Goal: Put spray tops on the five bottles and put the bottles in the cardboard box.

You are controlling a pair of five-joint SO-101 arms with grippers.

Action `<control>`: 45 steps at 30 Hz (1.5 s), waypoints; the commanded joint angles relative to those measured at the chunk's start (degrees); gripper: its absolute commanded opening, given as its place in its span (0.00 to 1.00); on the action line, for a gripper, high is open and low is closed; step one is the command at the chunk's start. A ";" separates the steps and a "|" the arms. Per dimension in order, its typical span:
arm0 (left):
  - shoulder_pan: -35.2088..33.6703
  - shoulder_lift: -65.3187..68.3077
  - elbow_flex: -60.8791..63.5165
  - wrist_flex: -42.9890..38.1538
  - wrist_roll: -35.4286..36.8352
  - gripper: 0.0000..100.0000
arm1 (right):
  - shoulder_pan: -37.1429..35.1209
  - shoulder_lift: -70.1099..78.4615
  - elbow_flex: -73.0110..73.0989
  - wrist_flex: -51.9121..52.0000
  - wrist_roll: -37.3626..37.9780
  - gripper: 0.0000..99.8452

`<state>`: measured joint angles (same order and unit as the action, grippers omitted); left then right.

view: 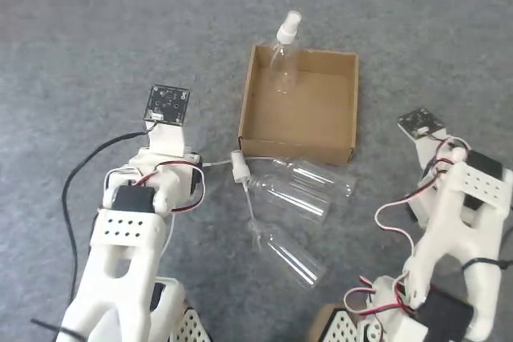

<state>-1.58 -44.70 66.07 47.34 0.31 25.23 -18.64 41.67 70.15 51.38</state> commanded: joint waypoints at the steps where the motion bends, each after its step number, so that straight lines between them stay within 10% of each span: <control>1: 0.18 -1.93 -0.31 -1.49 0.35 0.05 | 1.10 4.79 -3.25 0.22 4.48 0.24; 20: 0.18 -1.85 0.04 -2.99 0.35 0.05 | -2.15 -6.90 -3.34 -3.47 3.34 0.01; 31: -0.35 -2.02 -9.54 1.93 0.70 0.05 | -36.79 -26.95 -3.25 0.92 -24.62 0.01; 45: -0.44 -2.02 -41.54 14.68 0.79 0.05 | -61.49 -24.13 -2.73 -14.73 -30.33 0.01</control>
<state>-1.58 -44.70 30.55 61.05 0.40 -32.53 -42.73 41.67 57.32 21.76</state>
